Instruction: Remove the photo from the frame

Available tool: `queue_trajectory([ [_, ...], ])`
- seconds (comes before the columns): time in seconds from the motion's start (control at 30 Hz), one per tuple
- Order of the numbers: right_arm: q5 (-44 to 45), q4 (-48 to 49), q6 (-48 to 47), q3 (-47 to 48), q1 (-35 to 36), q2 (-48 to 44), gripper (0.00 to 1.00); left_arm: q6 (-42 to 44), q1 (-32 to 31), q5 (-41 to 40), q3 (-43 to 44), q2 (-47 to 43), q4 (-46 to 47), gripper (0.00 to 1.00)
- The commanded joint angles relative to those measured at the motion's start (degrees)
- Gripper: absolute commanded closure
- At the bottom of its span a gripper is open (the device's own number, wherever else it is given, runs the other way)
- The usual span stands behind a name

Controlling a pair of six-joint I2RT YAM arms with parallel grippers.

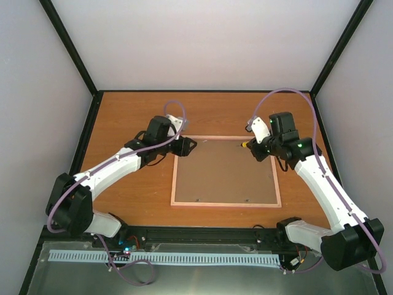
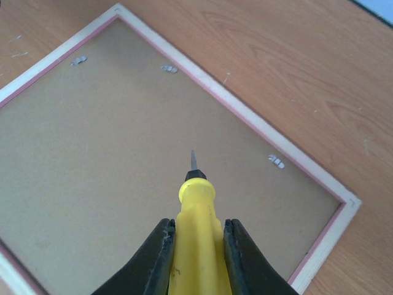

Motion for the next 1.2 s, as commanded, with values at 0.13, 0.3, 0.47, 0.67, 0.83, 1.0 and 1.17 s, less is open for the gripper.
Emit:
queue_trajectory([
  [0.13,-13.63,-6.91,-5.82,2.72,-0.78,-0.72,0.97,19.84,-5.22,11.23,2.70,-6.50,8.16,0.40],
  [0.3,-22.78,-8.49,-7.22,3.69,-0.81,-0.50,0.97,23.67,-6.78,18.73,4.38,-5.91,8.05,0.40],
  [0.47,-30.09,-9.67,-8.49,3.72,-0.84,-0.30,0.97,27.88,-10.60,20.78,6.25,-4.11,6.48,0.42],
  [0.67,-40.78,-10.47,-9.06,2.87,-0.78,-1.00,0.96,29.39,-13.44,24.91,9.14,-0.42,5.11,0.42],
  [0.83,-42.85,-11.09,-9.67,2.77,-0.79,-0.95,0.96,31.47,-16.37,25.49,12.98,3.84,0.56,0.45],
  [1.0,-41.95,-10.85,-9.22,2.46,-0.77,-1.42,0.96,32.39,-17.23,25.08,14.21,5.63,-0.44,0.57],
  [1.17,-40.41,-9.84,-8.32,1.30,-0.82,-1.79,0.96,31.73,-17.28,24.69,13.02,4.68,1.24,0.68],
])
